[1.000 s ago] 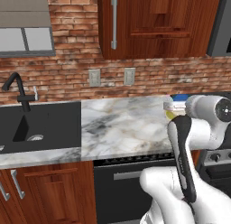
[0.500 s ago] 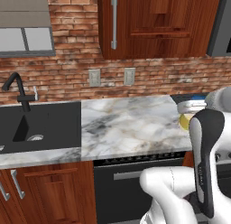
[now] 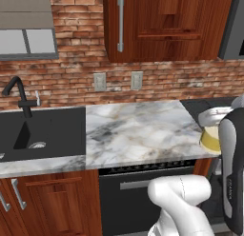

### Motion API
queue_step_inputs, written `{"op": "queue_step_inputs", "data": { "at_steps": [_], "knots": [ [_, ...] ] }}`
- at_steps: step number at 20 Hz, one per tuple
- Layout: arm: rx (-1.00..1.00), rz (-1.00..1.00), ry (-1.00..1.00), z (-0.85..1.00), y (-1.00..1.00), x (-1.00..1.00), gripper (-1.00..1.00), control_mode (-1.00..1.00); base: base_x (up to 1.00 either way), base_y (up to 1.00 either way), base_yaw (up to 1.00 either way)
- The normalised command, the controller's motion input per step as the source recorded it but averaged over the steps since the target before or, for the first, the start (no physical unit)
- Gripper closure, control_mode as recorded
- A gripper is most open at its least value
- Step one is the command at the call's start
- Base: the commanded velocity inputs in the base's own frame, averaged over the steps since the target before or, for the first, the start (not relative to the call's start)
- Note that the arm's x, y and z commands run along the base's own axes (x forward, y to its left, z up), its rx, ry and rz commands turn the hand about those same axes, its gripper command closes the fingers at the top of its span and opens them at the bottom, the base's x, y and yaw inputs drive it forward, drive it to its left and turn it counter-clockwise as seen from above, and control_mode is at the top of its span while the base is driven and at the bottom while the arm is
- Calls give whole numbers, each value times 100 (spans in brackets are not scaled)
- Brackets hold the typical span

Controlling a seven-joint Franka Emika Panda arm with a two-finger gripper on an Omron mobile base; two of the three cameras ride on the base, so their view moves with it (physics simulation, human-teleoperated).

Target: Place the mayonnaise and ketchup from the counter to the top shelf of the fridge. If the existing items in the fridge are on the top shelf, move them to other shelves.

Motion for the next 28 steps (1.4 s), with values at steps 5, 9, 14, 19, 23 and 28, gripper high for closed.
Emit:
{"op": "queue_step_inputs", "data": {
  "at_steps": [5, 9, 14, 19, 23, 28],
  "knots": [
    [0, 0, 0, 0, 0, -13, 100, -100, 0, 0, 0],
    [0, 0, 0, 0, 0, 0, 100, 100, -90, -31, 0],
    [0, 0, 0, 0, 0, 0, 100, 100, -100, -53, 0],
    [0, 0, 0, 0, 0, 0, 100, 100, -100, -74, 0],
    [0, 0, 0, 0, 0, 0, 100, 100, -98, -96, -2],
    [0, 0, 0, 0, 0, 0, 100, 100, -72, -100, -12]
  ]
}}
